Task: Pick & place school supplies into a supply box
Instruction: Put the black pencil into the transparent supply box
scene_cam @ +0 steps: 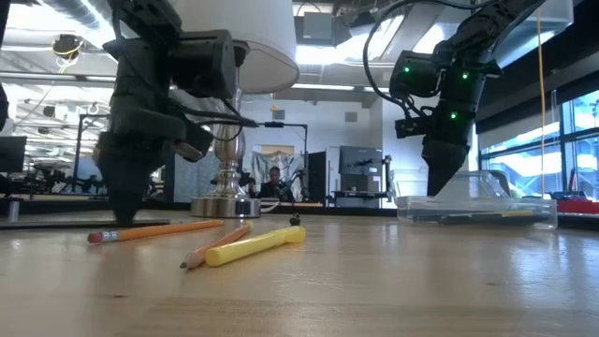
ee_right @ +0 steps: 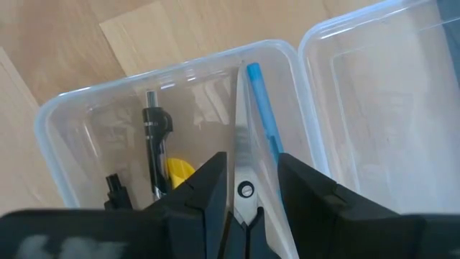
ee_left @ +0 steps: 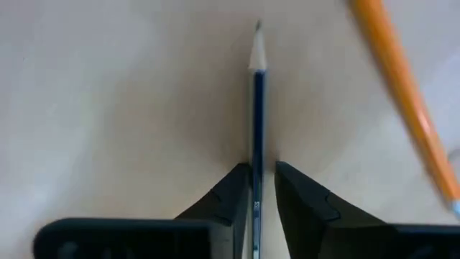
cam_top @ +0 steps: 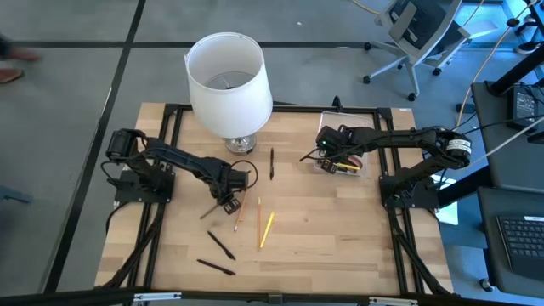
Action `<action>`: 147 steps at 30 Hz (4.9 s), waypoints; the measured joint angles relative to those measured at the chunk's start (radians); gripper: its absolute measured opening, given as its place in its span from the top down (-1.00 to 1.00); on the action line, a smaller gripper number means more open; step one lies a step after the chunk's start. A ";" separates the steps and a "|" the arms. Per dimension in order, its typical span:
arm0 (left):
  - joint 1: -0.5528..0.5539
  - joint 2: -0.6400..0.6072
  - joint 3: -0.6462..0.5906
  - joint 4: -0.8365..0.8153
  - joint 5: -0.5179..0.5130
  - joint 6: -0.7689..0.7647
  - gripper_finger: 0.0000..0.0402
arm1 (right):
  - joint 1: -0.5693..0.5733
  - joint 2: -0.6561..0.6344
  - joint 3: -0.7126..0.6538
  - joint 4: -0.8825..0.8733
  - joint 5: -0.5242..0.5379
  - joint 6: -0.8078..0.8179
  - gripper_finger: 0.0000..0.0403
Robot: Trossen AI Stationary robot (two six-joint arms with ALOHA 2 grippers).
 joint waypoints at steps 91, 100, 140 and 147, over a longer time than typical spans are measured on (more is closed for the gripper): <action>-1.084 -0.245 -0.532 0.529 -1.157 -0.615 0.24 | 0.000 0.000 -0.054 0.076 -0.016 0.082 0.36; -1.054 -0.245 -0.531 0.544 -1.109 -0.570 0.18 | 0.000 0.000 -0.054 0.106 -0.016 0.082 0.36; -0.808 -0.244 -0.732 0.851 -1.049 -0.291 0.92 | 0.000 0.000 -0.054 0.133 -0.016 0.079 0.36; -0.769 -0.244 -0.761 0.870 -1.043 -0.270 0.78 | 0.000 0.000 -0.054 0.133 -0.016 0.079 0.36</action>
